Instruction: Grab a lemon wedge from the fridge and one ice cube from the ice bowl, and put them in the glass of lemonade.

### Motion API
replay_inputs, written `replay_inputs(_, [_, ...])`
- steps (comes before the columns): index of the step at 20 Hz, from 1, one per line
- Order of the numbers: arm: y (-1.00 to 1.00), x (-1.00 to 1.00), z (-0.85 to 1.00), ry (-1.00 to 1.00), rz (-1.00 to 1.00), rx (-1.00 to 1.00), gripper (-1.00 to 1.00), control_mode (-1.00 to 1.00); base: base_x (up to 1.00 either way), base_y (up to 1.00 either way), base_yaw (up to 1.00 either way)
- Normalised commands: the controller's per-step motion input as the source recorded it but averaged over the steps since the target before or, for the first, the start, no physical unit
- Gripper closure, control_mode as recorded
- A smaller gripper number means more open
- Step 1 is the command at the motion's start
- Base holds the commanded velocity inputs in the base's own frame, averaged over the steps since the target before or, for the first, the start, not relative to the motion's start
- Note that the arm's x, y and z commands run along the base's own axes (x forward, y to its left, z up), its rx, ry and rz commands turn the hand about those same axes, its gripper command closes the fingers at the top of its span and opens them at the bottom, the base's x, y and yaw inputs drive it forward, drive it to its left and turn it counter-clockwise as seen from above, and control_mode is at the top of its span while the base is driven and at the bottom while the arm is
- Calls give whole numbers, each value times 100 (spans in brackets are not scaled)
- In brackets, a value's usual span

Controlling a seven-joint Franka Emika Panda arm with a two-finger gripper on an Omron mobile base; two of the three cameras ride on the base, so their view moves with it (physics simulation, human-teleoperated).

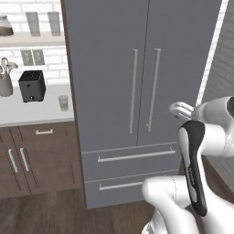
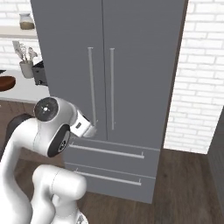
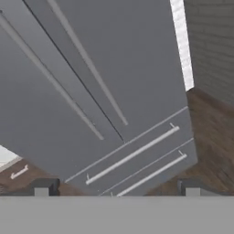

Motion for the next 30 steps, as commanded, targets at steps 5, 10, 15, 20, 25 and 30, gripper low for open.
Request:
replay_inputs(5, [-8,76,57,-10,2,-17,-100,-100,0,0,0])
replay_inputs(10, [-29,38,46,-2,5,-21,-100,-100,0,0,0])
replay_inputs(15, [-11,12,3,-1,6,0,-100,-100,0,0,0])
replay_inputs(20, [6,64,-2,3,17,-1,-100,-100,0,0,0])
replay_inputs(25, [3,59,-3,2,4,-5,-100,-100,0,0,0])
replay_inputs(30, [0,62,-18,4,0,-6,-100,-100,0,0,0])
